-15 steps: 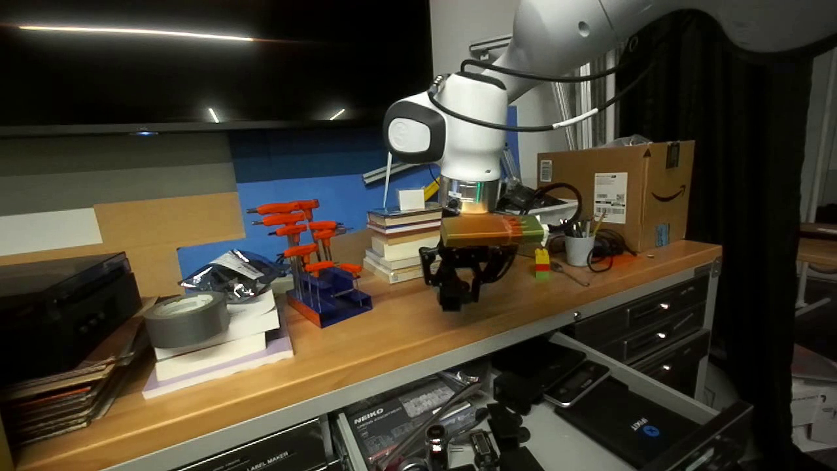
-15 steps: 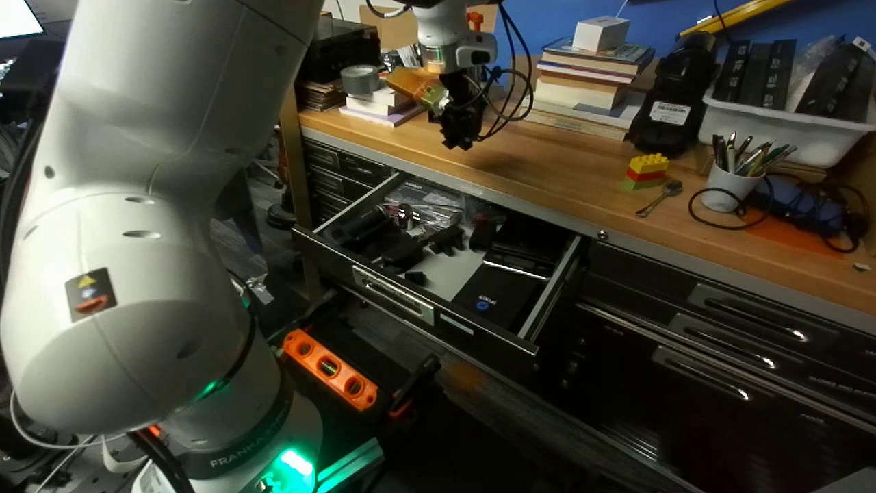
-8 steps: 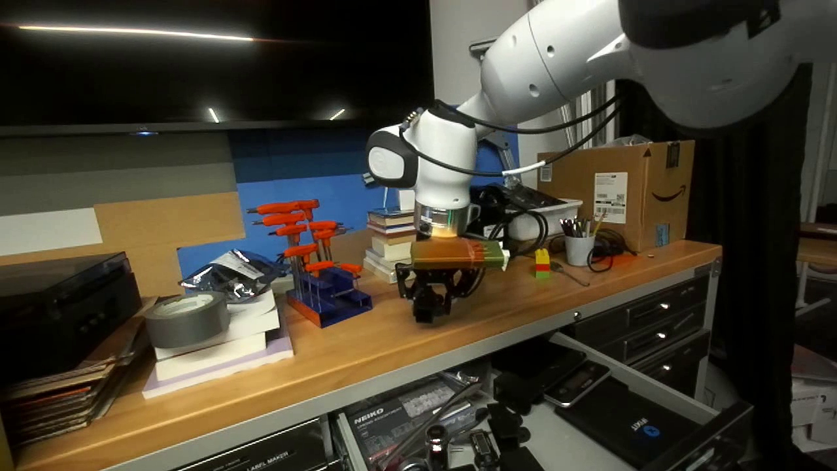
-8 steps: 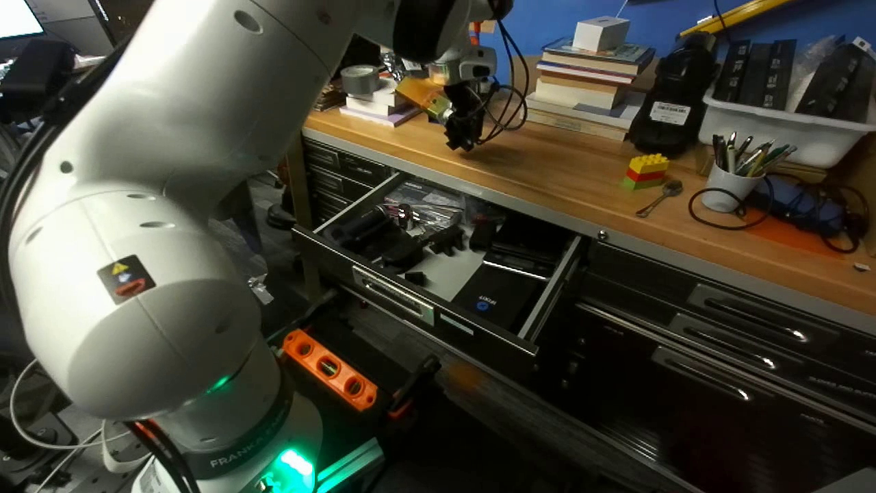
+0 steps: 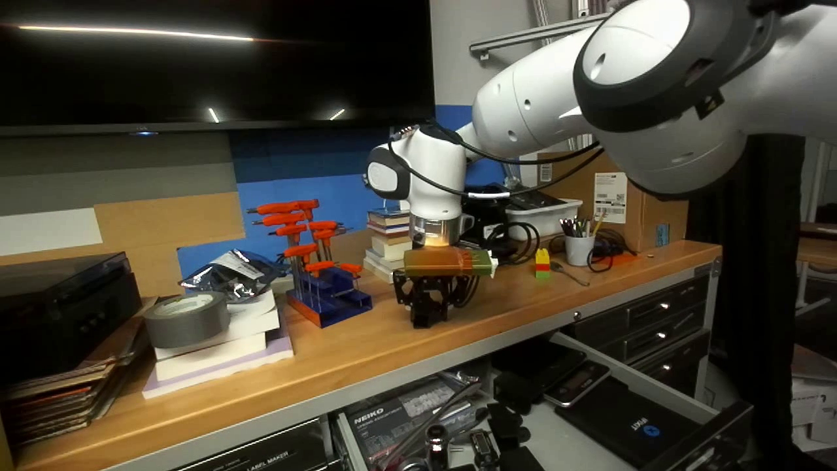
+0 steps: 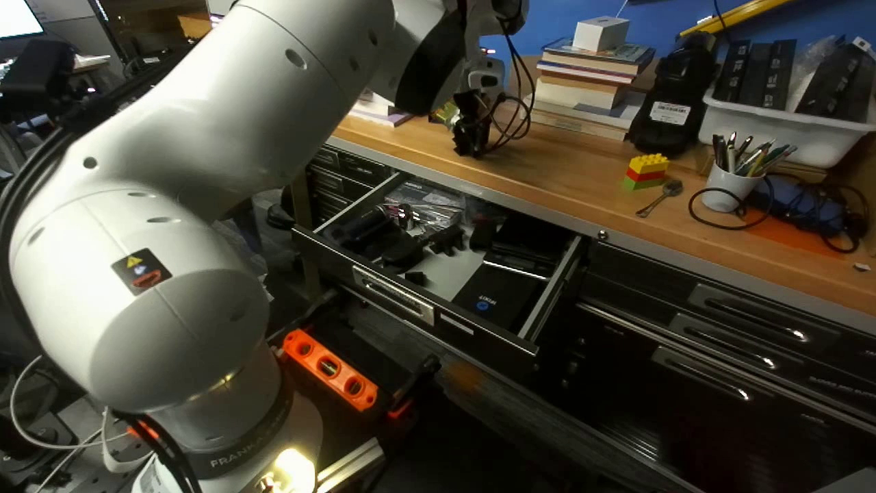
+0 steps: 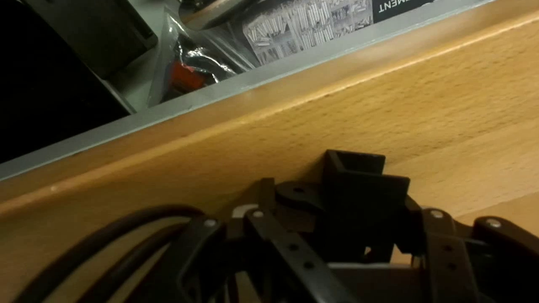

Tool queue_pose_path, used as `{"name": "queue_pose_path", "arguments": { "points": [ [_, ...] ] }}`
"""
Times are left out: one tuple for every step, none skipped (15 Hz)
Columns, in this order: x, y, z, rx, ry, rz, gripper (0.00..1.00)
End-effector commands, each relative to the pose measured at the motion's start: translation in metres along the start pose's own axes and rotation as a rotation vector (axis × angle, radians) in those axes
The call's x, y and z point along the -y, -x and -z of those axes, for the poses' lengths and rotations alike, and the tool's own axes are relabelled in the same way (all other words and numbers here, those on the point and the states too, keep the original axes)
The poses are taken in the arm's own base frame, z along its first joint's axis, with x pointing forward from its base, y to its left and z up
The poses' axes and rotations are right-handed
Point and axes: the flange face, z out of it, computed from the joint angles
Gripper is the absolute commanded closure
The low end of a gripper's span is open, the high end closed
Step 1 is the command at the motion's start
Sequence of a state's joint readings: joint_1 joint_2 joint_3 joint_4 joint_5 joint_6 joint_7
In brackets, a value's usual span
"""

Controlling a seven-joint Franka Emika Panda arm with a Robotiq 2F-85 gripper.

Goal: Open the topmost middle drawer, remove two black objects from the drawer and put them on the tabletop

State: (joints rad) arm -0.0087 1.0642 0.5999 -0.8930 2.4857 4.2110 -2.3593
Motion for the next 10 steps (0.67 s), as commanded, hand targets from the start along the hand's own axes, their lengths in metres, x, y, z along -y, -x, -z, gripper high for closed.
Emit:
{"name": "queue_pose_path", "arguments": {
  "points": [
    [0.000, -0.004, -0.006, -0.009, 0.010, -0.011, 0.06],
    [0.001, -0.010, -0.004, -0.007, 0.017, -0.018, 0.01],
    [0.000, -0.009, -0.005, -0.008, 0.019, -0.021, 0.00],
    [-0.001, -0.009, -0.007, -0.015, 0.014, -0.025, 0.00],
    [-0.001, -0.011, -0.004, -0.019, 0.016, -0.029, 0.00],
    [-0.002, -0.012, -0.002, -0.021, 0.019, -0.031, 0.00],
    [-0.003, -0.015, 0.004, -0.033, 0.016, -0.036, 0.00],
    [-0.003, -0.016, 0.008, -0.040, 0.013, -0.039, 0.00],
    [-0.002, -0.020, 0.014, -0.054, 0.007, -0.042, 0.00],
    [-0.002, -0.022, 0.020, -0.066, 0.004, -0.042, 0.00]
  ]
}}
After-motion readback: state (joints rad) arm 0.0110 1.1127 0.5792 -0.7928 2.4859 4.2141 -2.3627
